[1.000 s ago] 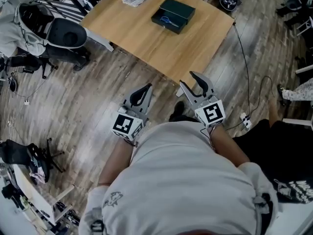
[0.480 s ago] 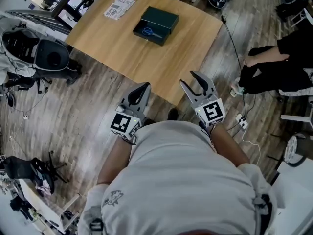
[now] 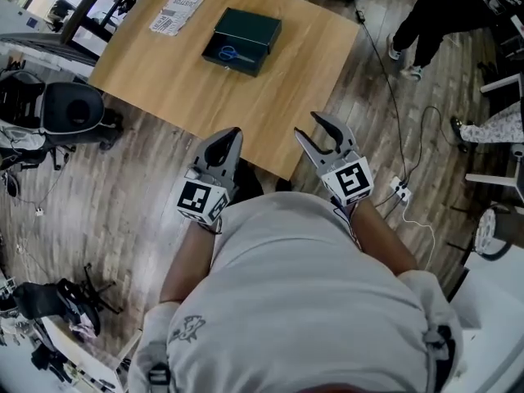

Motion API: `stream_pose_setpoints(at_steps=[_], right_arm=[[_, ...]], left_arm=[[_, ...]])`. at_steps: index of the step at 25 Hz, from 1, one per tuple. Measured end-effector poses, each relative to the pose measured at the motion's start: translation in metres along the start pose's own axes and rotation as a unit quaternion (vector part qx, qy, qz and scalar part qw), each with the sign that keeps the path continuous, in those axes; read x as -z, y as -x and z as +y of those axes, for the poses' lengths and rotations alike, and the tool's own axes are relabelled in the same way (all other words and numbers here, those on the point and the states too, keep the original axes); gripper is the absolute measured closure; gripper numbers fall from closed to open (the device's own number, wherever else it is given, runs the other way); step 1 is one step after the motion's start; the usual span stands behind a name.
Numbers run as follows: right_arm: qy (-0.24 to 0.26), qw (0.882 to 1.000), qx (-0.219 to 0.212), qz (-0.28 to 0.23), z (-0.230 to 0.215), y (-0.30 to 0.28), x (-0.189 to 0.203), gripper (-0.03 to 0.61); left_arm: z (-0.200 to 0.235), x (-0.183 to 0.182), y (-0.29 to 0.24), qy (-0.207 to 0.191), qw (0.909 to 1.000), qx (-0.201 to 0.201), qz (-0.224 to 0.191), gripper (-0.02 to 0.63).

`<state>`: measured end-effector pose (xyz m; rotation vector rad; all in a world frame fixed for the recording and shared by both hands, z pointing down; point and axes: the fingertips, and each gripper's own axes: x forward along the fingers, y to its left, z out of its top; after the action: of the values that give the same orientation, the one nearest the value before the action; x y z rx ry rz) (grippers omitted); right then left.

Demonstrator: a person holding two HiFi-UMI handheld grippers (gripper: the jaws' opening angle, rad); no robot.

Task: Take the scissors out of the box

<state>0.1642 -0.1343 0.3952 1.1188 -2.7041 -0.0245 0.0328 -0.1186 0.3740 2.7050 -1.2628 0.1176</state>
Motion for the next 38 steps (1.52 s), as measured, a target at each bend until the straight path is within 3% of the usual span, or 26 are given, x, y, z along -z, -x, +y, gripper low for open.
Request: stream_pose_setpoints(at_steps=[10, 26, 32, 38], right_arm=[[-0.005, 0.999, -0.014, 0.044, -0.004, -0.06, 0.009, 0.38], [0.044, 0.989, -0.055, 0.131, -0.028, -0.231, 0.03, 0.395], [0.069, 0.981, -0.08, 0.165, -0.039, -0.3, 0.045, 0.425], [0.08, 0.959, -0.123, 0.242, -0.042, -0.361, 0.085, 0.428]], left_arm=[[0.051, 0.008, -0.023, 0.015, 0.9993, 0.025, 0.022, 0.609], [0.195, 0.043, -0.073, 0.041, 0.9949, 0.065, 0.066, 0.609], [0.245, 0.06, -0.091, 0.047, 0.9924, 0.077, 0.084, 0.609], [0.279, 0.074, -0.112, 0.056, 0.9899, 0.087, 0.097, 0.609]])
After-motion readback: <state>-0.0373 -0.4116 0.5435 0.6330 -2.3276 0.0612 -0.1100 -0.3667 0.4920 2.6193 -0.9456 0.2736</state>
